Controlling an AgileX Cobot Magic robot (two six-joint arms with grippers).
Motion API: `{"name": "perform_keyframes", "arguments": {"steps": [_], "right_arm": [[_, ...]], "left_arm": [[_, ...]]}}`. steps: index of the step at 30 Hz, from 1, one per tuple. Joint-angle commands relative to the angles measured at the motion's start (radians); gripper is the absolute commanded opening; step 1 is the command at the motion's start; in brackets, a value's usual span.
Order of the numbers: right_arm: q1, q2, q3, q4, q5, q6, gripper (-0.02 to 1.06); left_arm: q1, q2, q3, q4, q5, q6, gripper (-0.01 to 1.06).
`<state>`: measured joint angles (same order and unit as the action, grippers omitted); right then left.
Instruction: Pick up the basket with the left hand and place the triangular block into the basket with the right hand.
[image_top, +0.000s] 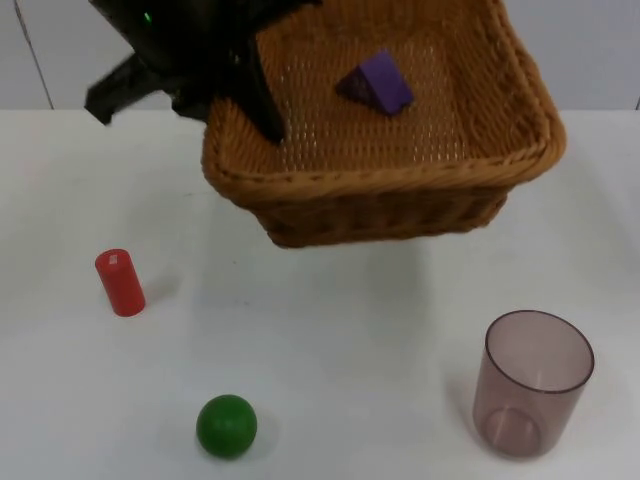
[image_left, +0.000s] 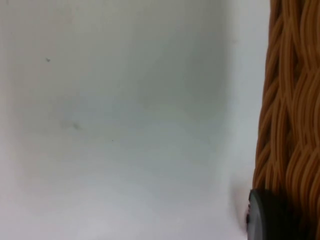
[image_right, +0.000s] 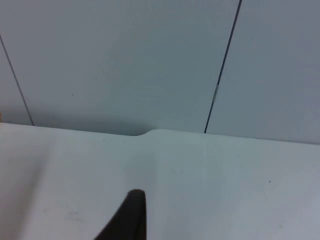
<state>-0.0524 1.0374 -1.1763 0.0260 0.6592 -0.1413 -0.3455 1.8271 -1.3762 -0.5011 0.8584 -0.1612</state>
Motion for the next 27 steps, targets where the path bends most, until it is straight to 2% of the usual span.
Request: {"name": "perform_keyframes", "arguments": {"steps": [1, 10, 17, 21, 27], "right_arm": [[0.007, -0.006, 0.002, 0.005, 0.002, -0.009, 1.05], [0.007, -0.006, 0.002, 0.005, 0.002, -0.028, 1.05], [0.007, -0.006, 0.002, 0.005, 0.002, -0.031, 1.05], [0.007, -0.006, 0.002, 0.005, 0.0, -0.036, 1.05], [0.007, -0.006, 0.002, 0.003, -0.004, -0.047, 1.05]], "left_arm": [[-0.006, 0.029, -0.004, -0.039, -0.043, 0.004, 0.0], [-0.006, 0.168, -0.004, -0.05, -0.169, 0.053, 0.0], [-0.003, 0.268, -0.004, -0.089, -0.26, 0.142, 0.0], [-0.003, 0.308, -0.005, -0.151, -0.329, 0.251, 0.0], [-0.003, 0.349, -0.005, -0.201, -0.347, 0.298, 0.0]]}}
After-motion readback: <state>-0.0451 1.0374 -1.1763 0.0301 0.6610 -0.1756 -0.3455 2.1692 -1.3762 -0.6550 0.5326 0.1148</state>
